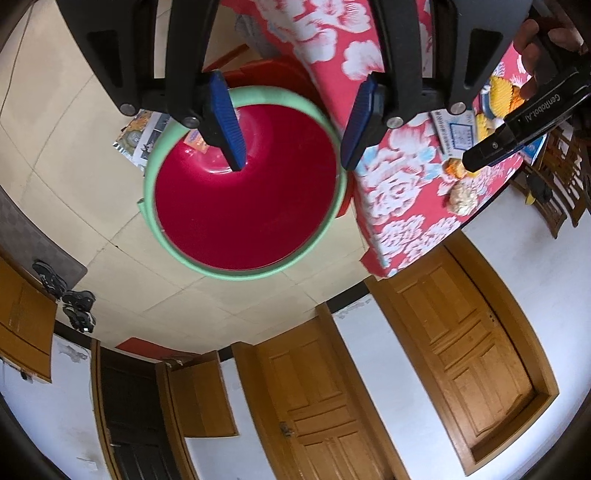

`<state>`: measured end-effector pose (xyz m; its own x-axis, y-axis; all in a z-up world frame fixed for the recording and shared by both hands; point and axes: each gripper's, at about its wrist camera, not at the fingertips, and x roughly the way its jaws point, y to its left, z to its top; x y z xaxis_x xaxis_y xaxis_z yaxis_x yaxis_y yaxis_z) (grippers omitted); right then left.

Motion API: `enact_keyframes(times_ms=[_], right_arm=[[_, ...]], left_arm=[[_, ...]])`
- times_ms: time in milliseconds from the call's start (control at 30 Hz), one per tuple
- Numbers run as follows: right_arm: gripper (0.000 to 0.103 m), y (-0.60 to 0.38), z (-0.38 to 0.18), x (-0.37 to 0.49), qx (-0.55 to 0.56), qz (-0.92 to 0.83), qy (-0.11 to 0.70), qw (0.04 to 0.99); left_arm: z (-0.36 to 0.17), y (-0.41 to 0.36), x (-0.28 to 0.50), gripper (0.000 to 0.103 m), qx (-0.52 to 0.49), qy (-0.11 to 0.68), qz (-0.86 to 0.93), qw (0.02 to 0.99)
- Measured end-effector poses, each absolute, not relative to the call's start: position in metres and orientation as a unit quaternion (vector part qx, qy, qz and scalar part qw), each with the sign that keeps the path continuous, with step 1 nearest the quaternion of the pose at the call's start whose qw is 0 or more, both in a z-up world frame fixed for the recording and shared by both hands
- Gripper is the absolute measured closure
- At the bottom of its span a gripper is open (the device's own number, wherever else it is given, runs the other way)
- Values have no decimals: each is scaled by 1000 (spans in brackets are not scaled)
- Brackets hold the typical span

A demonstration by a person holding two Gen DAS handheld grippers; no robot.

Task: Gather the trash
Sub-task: 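Move both open grippers back over the table items, then grasp the white cloth with the left gripper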

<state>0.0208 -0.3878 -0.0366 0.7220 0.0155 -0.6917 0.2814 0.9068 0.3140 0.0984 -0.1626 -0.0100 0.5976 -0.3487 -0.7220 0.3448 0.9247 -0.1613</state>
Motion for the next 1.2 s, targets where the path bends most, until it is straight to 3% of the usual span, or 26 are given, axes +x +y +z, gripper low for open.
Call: enact_keyframes(times_ms=[600,1200], right_arm=[[45,-334,-35,35,176,-27,385,906],[43,-308,-42,53,160,-11,411,897]], left_arm=[[-8,-69,105,43,-29,401,-100,910],[-43,-20,136,43,-43,430,-37,901]])
